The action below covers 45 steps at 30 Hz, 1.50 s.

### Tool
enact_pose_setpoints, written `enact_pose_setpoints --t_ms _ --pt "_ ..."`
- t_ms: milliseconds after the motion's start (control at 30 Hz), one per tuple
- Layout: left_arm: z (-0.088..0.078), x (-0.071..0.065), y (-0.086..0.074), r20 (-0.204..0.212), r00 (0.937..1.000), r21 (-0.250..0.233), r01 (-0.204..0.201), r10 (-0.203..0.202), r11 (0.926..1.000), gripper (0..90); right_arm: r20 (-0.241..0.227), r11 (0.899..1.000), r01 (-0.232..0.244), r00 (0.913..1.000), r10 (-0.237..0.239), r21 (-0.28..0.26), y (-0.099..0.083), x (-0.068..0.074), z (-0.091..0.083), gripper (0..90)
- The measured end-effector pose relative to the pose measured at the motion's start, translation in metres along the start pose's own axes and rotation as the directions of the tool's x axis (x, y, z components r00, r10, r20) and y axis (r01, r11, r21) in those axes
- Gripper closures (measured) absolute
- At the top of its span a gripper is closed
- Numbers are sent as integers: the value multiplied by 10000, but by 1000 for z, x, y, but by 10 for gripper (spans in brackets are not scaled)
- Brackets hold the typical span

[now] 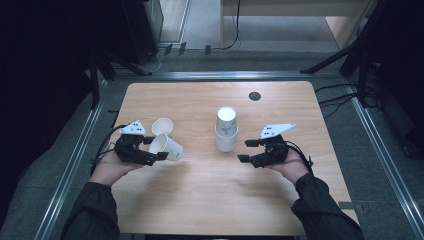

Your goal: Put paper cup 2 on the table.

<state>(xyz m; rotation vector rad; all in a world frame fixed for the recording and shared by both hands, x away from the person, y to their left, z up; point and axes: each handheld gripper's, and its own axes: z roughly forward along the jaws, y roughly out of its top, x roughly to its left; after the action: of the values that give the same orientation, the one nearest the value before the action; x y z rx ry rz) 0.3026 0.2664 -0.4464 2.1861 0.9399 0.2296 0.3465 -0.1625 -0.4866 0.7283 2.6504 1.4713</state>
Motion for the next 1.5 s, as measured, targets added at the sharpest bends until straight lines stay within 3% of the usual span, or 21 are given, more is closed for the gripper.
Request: enact_pose_setpoints --t_ms 200,400,500,733,867,933,1033,1100,1300,1500 --pt "-2 5 -5 -416 9989 539 222 -199 9983 245 96 9999 -55 9999 54 108 0 -3 2 328" --pt "1 9 -7 -1026 9947 1156 229 -110 9930 245 166 9999 -80 9998 78 83 0 -4 1 329" --pt "5 10 -7 -1491 9888 1695 160 96 9854 245 204 9999 -97 9997 94 120 -1 -4 1 329" --pt "10 13 -1 -1590 9872 2073 208 127 9780 245 229 9998 -160 9996 156 152 -2 -4 1 329" --pt "14 12 4 -1783 9829 2567 6 467 9665 245 259 9997 -152 9996 148 177 -3 -4 0 330" --pt "18 10 6 -1850 9801 2921 -150 719 9563 245 283 9997 -193 9994 188 179 -3 -4 0 330" --pt "23 9 9 -1640 9831 3159 -256 811 9485 245 312 9997 -193 9993 188 166 -4 -4 -1 330" --pt "26 9 10 -1725 9807 3398 -285 921 9401 245 322 9997 -178 9993 172 169 -5 -4 -2 330" --pt "32 9 10 -1987 9734 3723 -331 1145 9275 244 351 9996 -238 9991 233 148 -6 -4 -3 331" --pt "35 8 11 -2133 9683 3906 -375 1300 9198 243 367 9996 -233 9991 226 172 -6 -4 -4 331"
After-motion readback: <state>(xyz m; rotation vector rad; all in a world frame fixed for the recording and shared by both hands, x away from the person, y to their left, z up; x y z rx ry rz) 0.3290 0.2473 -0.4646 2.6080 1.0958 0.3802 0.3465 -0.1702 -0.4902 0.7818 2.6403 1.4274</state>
